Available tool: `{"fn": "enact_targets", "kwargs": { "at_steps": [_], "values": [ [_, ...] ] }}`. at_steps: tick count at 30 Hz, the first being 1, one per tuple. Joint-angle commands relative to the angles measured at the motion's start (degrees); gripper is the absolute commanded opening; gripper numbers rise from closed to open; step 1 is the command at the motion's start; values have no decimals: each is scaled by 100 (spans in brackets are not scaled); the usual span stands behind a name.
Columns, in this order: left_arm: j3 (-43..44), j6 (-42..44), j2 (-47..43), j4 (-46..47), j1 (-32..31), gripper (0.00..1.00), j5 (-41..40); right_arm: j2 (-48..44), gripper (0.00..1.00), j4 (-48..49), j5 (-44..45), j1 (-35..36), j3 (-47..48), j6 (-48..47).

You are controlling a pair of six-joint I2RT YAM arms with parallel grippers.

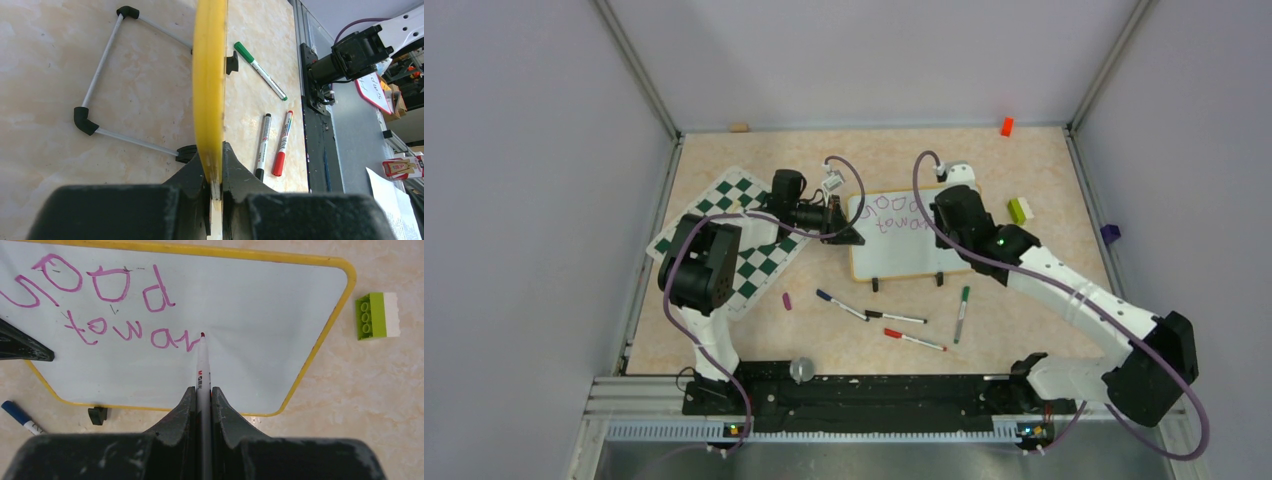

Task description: Write a sentence on the whiteboard

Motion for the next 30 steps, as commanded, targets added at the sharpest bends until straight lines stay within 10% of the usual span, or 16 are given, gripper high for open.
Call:
{"fn": "enact_targets", "kwargs": {
  "at_steps": [1,30],
  "values": [
    [0,365,75,-201,-90,0,-148,-485,0,70,-159,-62,216,28],
    [0,342,80,-170,-79,0,-130,-82,0,147,-161,-323,-40,46]
  ]
}}
